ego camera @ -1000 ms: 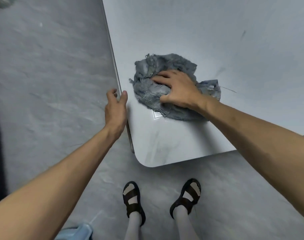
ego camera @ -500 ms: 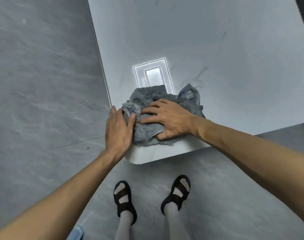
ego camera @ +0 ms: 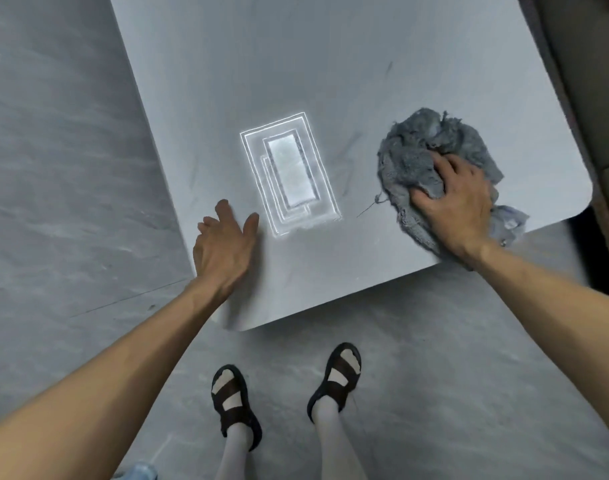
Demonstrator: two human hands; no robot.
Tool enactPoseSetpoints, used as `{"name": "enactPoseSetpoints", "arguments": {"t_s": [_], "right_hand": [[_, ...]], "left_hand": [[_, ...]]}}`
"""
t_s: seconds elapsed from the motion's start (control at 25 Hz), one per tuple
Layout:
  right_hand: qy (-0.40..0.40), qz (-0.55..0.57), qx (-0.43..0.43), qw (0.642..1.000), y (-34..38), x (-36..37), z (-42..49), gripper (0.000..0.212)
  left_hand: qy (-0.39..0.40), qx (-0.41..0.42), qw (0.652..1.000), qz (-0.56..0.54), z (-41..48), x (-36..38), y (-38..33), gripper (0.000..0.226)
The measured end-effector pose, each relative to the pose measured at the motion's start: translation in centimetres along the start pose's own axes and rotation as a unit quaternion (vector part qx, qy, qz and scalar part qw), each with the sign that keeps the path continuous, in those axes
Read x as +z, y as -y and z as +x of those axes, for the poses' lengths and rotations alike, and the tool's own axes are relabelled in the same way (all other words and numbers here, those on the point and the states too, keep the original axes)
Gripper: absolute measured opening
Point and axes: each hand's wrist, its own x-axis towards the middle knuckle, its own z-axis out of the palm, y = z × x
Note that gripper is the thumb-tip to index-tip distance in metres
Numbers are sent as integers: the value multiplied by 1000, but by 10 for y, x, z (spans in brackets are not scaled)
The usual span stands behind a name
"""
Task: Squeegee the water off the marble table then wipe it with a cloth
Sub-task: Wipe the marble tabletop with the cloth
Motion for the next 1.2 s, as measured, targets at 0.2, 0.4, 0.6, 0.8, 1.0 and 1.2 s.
{"name": "enactPoseSetpoints", "arguments": {"t_s": [0.2,0.4,0.6,0.8,1.0,1.2], "right_hand": [[-64,2,274,960,78,27,-21,73],[-11,12,59,998,194,65,-82,73],[130,-27,-375,917,213,72,-133,75],[203,-74,-563,797,112,37,-96,77],[123,-60,-280,950,-37,-16,-24,67],[-87,-32,268,959,-85,-22,18,61]], "left_hand": [[-59,-55,985,-151,2,-19,23,45],[-107,-63,964,-236,-4,-33,61,41],[-74,20,990,-116,-15,-31,58,49],[-1,145,989,-36,-32,-4,21,55],[42,211,976,19,-35,30,-40,45],[146,101,979,99,-25,41,-91,44]]}}
